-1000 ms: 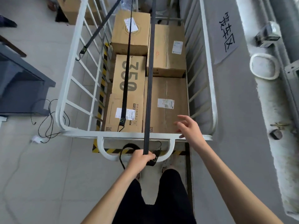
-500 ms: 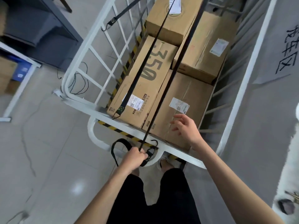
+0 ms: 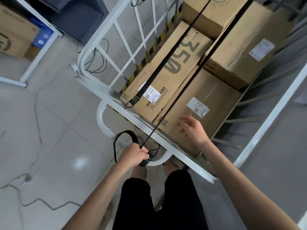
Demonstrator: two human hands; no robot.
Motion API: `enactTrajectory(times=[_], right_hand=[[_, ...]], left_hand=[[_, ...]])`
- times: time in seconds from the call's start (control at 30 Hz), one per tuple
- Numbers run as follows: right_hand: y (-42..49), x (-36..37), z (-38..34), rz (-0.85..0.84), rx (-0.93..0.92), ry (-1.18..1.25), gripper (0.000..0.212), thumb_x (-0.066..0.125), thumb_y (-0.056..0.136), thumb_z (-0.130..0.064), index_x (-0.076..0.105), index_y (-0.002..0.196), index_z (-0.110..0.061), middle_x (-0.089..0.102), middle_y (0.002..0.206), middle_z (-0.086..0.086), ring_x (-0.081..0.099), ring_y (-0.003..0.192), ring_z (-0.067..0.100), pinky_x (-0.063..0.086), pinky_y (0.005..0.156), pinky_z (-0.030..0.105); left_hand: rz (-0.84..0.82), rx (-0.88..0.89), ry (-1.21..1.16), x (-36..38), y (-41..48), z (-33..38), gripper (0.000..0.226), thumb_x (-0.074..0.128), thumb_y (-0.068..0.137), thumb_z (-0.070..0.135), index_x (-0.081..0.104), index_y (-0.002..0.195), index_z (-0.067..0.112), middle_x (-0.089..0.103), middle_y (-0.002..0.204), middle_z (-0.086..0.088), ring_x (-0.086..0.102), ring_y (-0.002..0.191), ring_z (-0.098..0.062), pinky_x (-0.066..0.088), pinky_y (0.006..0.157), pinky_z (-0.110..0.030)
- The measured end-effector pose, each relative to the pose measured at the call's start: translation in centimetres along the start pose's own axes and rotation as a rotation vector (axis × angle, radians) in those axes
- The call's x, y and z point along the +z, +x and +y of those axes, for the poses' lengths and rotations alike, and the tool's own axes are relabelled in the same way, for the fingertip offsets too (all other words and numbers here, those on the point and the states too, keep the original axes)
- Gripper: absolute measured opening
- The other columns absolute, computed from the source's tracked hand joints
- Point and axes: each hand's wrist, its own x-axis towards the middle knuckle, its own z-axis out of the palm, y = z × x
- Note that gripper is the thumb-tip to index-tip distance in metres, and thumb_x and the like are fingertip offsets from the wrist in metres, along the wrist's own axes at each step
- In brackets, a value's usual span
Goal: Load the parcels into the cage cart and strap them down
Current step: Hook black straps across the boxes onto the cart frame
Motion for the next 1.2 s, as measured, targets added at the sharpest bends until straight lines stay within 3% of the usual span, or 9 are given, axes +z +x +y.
enactTrajectory(times=[0.2,0.37,0.43,0.53,0.63,0.8,1.0,1.07,1.2], right_hand=[[0.7,1.5,1.4,-0.181,0.014,-0.233,0.026,0.053,0.101,-0.011,0.064,0.124,-0.016,0.071,0.115,-0.001,0.066,0.064,0.014,0.055,0.062,0.022],[0.6,2.5,2.7,-0.296,0.021,-0.376,0.022,0.063,0.097,-0.015,0.073,0.116,-0.016,0.075,0.106,0.000,0.061,0.061,0.008,0.052,0.061,0.017],[0.5,2.7,2.9,-0.305,0.014,-0.371,0.017,0.066,0.095,-0.014,0.076,0.109,-0.016,0.076,0.103,0.001,0.066,0.068,0.013,0.055,0.066,0.020],[0.5,2.9,3.1,-0.314,0.004,-0.353,0.016,0.068,0.093,-0.011,0.078,0.106,-0.013,0.076,0.103,0.002,0.071,0.096,0.021,0.055,0.092,0.031],[0.4,2.9,3.2,-0.310,0.006,-0.352,0.017,0.068,0.094,-0.013,0.078,0.108,-0.012,0.076,0.105,0.002,0.070,0.100,0.018,0.053,0.097,0.032],[0.2,2.9,3.1,-0.297,0.028,-0.296,0.017,0.068,0.095,-0.015,0.078,0.108,-0.013,0.076,0.106,0.002,0.069,0.102,0.021,0.052,0.089,0.025],[0.1,3.6,2.8,-0.226,0.059,-0.259,0.019,0.070,0.094,-0.024,0.078,0.103,-0.010,0.076,0.101,0.007,0.069,0.096,0.024,0.053,0.089,0.036],[0.1,3.9,2.7,-0.214,0.077,-0.229,0.019,0.070,0.094,-0.023,0.078,0.103,-0.009,0.076,0.099,0.007,0.067,0.090,0.020,0.053,0.085,0.033],[0.7,4.3,2.4,-0.213,0.066,-0.242,0.014,0.071,0.093,-0.020,0.077,0.095,-0.008,0.073,0.087,0.003,0.060,0.076,0.012,0.046,0.066,0.016]], left_hand=[[0.062,0.041,0.003,0.6,0.7,0.5,0.029,0.070,0.088,0.025,0.075,0.116,0.031,0.074,0.107,0.000,0.067,0.091,-0.016,0.049,0.076,-0.024],[0.104,0.056,0.028,0.8,1.1,0.5,0.028,0.067,0.089,0.026,0.074,0.114,0.033,0.071,0.097,0.006,0.068,0.086,-0.014,0.057,0.084,-0.030],[0.110,0.065,0.028,0.8,1.3,0.4,0.028,0.067,0.089,0.026,0.074,0.115,0.033,0.074,0.102,0.007,0.068,0.087,-0.012,0.057,0.084,-0.031],[0.133,0.083,0.035,0.9,1.7,0.8,0.026,0.065,0.091,0.026,0.074,0.115,0.033,0.073,0.093,0.009,0.067,0.079,-0.008,0.056,0.079,-0.029],[0.146,0.098,0.088,1.0,2.1,1.5,0.026,0.062,0.093,0.027,0.074,0.116,0.032,0.075,0.091,0.007,0.068,0.075,-0.010,0.056,0.067,-0.027],[0.159,0.100,0.050,1.2,2.3,1.0,0.026,0.064,0.092,0.028,0.075,0.115,0.035,0.073,0.087,0.008,0.064,0.070,-0.004,0.050,0.059,-0.020],[0.141,0.119,0.054,1.2,2.4,1.0,0.027,0.064,0.091,0.030,0.075,0.114,0.037,0.072,0.083,0.011,0.066,0.073,-0.008,0.050,0.060,-0.024],[0.131,0.125,0.034,1.2,2.5,0.8,0.026,0.065,0.090,0.030,0.075,0.113,0.037,0.073,0.086,0.012,0.067,0.076,-0.008,0.045,0.058,-0.022],[0.121,0.126,-0.006,1.3,2.8,0.6,0.026,0.066,0.089,0.032,0.074,0.113,0.038,0.076,0.102,0.011,0.069,0.092,-0.012,0.051,0.076,-0.025]])
